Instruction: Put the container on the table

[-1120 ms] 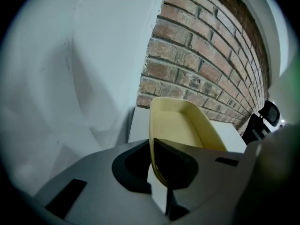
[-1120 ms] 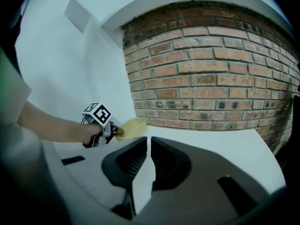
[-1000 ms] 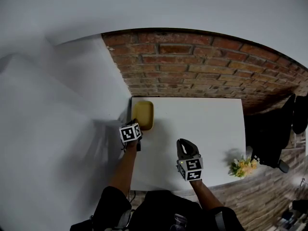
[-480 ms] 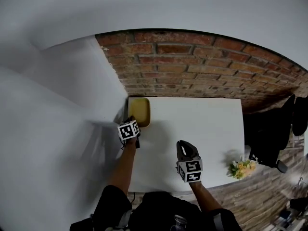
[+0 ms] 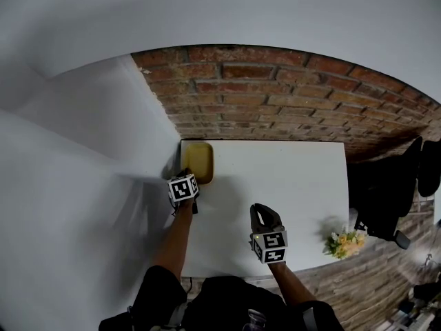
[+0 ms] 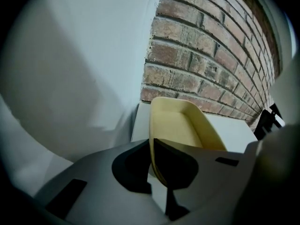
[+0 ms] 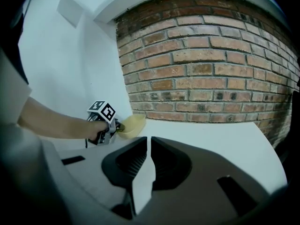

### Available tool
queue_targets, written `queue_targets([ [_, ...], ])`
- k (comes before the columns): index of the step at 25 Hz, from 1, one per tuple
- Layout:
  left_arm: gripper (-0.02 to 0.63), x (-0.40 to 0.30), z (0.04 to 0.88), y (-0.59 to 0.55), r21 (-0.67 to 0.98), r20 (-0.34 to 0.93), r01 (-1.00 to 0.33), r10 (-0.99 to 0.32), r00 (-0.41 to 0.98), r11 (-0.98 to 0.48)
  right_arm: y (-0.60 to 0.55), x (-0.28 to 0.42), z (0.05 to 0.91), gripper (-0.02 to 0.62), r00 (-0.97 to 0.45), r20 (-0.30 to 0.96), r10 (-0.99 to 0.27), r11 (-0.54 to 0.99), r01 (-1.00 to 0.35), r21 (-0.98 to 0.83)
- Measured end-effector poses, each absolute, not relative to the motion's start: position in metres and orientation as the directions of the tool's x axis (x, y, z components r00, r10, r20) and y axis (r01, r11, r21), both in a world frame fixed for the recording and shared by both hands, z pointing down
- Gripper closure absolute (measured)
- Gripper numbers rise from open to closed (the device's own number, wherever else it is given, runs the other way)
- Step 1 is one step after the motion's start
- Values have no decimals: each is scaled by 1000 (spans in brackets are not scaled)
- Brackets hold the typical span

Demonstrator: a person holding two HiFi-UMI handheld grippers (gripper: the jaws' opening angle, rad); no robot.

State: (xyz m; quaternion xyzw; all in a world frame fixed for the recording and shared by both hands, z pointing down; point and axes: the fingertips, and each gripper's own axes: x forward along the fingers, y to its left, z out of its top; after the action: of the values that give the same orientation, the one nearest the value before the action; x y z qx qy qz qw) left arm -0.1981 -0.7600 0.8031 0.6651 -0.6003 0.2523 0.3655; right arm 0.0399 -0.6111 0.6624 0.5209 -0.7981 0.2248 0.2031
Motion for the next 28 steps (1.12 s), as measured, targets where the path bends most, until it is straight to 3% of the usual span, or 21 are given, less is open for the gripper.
queue_targets([
  [17, 586, -197, 813, -760, 171, 781, -984, -602, 168, -54, -599, 45, 671, 569, -353, 571, -741, 329, -932, -150],
  [28, 577, -198, 780, -756, 172, 727, -983, -665, 168, -60, -591, 39, 665, 570, -367, 556, -745, 342, -927, -154],
])
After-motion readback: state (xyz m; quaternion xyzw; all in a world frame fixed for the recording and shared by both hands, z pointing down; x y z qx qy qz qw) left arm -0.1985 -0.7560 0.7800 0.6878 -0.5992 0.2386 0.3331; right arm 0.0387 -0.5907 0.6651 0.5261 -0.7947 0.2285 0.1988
